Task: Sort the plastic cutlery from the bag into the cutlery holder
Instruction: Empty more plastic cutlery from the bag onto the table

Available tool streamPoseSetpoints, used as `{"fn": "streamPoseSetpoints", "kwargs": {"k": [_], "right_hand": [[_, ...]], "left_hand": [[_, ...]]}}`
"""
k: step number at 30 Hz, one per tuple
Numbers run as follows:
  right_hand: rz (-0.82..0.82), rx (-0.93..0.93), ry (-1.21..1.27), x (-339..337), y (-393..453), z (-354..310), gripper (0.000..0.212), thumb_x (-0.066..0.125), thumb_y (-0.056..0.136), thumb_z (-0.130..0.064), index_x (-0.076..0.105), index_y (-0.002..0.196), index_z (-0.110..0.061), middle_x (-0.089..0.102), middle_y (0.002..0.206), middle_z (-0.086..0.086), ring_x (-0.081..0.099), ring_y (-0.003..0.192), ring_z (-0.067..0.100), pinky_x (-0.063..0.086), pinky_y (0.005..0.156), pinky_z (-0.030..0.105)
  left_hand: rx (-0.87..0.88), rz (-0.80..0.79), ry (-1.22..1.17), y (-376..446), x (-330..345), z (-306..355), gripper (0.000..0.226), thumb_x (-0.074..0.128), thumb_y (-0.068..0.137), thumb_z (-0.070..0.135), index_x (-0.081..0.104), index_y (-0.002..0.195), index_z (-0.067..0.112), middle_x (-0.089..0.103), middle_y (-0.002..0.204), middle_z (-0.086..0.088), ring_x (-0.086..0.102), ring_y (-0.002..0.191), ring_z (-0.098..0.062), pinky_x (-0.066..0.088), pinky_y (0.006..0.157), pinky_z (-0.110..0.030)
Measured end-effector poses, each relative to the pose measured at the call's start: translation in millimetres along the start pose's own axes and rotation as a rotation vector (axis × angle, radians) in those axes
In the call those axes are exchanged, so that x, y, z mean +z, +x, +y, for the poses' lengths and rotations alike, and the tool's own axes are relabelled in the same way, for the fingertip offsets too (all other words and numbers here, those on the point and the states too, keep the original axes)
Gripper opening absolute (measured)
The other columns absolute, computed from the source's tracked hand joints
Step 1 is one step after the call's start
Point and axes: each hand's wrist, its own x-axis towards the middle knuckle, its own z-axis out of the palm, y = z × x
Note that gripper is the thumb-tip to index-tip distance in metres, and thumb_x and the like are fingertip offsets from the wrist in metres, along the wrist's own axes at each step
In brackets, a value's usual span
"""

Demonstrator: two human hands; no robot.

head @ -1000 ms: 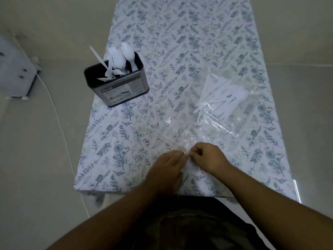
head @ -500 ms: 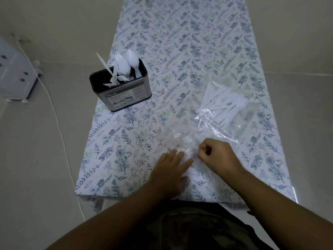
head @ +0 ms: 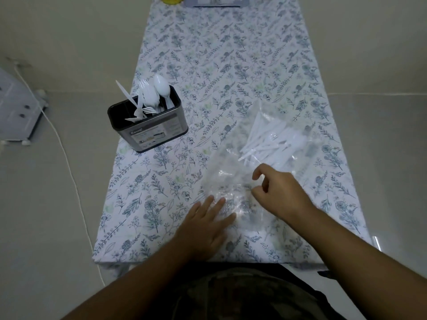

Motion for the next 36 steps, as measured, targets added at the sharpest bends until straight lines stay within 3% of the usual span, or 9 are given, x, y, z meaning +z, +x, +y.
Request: {"fn": "streamPoseSetpoints", "kwargs": {"k": [6,11,13,16,19,23,26,32,36], "right_hand": [[0.082,0.022,0.213,-21.5,-14.9,-37.2,0.019,0.066,0.086,-0.019,0.060,0.095,-0.035,0.063,0.067,-0.001,0.055,0.054,0.011,0.049,0.054,0.030],[-0.188,0.020,0.228,17.2,-24.7,-44.9,0.025,0.066,0.090,-0.020,0.059,0.109,-0.035,0.065,0.070,-0.003,0.056,0.056,0.004,0.047,0.056,0.023],[-0.253,-0.001,0.237,20.5,-23.7,-42.7,0.028,0.069,0.090,-0.027,0.058,0.112,-0.039,0.067,0.072,-0.004,0.061,0.061,0.003,0.051,0.059,0.024],[-0.168,0.019,0.178,9.0,-13.2,-31.1,0.026,0.070,0.087,-0.046,0.061,0.111,-0.043,0.070,0.080,-0.010,0.066,0.073,0.005,0.057,0.070,0.032],[0.106,-0.056,-0.059,-9.9,14.4,0.3,0.038,0.066,0.089,-0.032,0.061,0.127,-0.037,0.067,0.120,-0.009,0.058,0.116,0.017,0.051,0.096,0.041],[-0.022,-0.069,-0.312,-20.6,53.7,50.6,0.078,0.062,0.090,-0.018,0.028,0.159,-0.031,0.024,0.168,0.003,0.017,0.155,0.026,0.021,0.124,0.049],[-0.061,-0.101,-0.350,-10.6,63.3,80.0,0.076,0.062,0.095,-0.021,0.025,0.161,-0.026,0.037,0.163,0.003,0.027,0.152,0.027,0.023,0.123,0.050],[0.206,-0.238,-0.301,17.5,67.6,107.1,0.037,0.085,0.079,-0.024,0.078,0.114,-0.022,0.067,0.131,0.011,0.059,0.122,0.037,0.045,0.103,0.056],[0.267,-0.272,-0.259,16.7,64.3,102.7,0.013,0.078,0.086,-0.026,0.079,0.098,-0.029,0.076,0.106,-0.006,0.065,0.112,0.027,0.047,0.096,0.053]], "left_hand": [[-0.206,0.004,-0.375,-10.2,-27.6,-14.2,0.059,0.007,0.099,0.060,0.045,0.142,0.046,0.022,0.164,0.013,0.009,0.153,-0.013,-0.006,0.122,-0.043],[-0.531,0.257,-1.219,2.1,-79.0,28.4,0.087,0.029,0.070,0.096,0.072,0.108,0.031,0.068,0.117,0.008,0.059,0.111,-0.012,0.041,0.099,-0.039],[-0.597,0.275,-1.355,7.0,-92.0,38.5,0.068,0.049,0.080,0.081,0.072,0.095,0.019,0.070,0.095,0.005,0.064,0.090,-0.011,0.046,0.077,-0.029],[-0.706,0.346,-1.554,12.0,-92.3,36.9,0.025,0.058,0.097,0.032,0.076,0.098,0.015,0.073,0.096,-0.002,0.067,0.096,-0.021,0.052,0.078,-0.035],[-0.676,0.344,-1.719,9.2,-92.3,28.6,0.029,0.047,0.098,0.018,0.074,0.093,0.007,0.076,0.109,-0.006,0.068,0.109,-0.027,0.055,0.090,-0.050],[-0.562,0.339,-1.948,6.0,-104.0,17.5,0.038,0.036,0.097,0.016,0.065,0.075,0.007,0.073,0.118,-0.013,0.066,0.112,-0.033,0.049,0.091,-0.050],[-0.573,0.376,-2.003,5.9,-109.0,8.1,0.044,0.030,0.094,0.016,0.058,0.062,0.010,0.073,0.115,-0.016,0.067,0.109,-0.033,0.050,0.084,-0.044],[-0.712,0.494,-1.932,-2.0,-100.9,-7.1,0.038,0.033,0.093,0.017,0.057,0.065,0.008,0.074,0.112,-0.014,0.067,0.106,-0.033,0.052,0.083,-0.046],[-1.052,0.748,-1.488,-7.4,-84.8,-11.8,0.010,0.059,0.094,0.019,0.063,0.101,0.014,0.069,0.110,-0.012,0.068,0.095,-0.028,0.057,0.074,-0.039]]}}
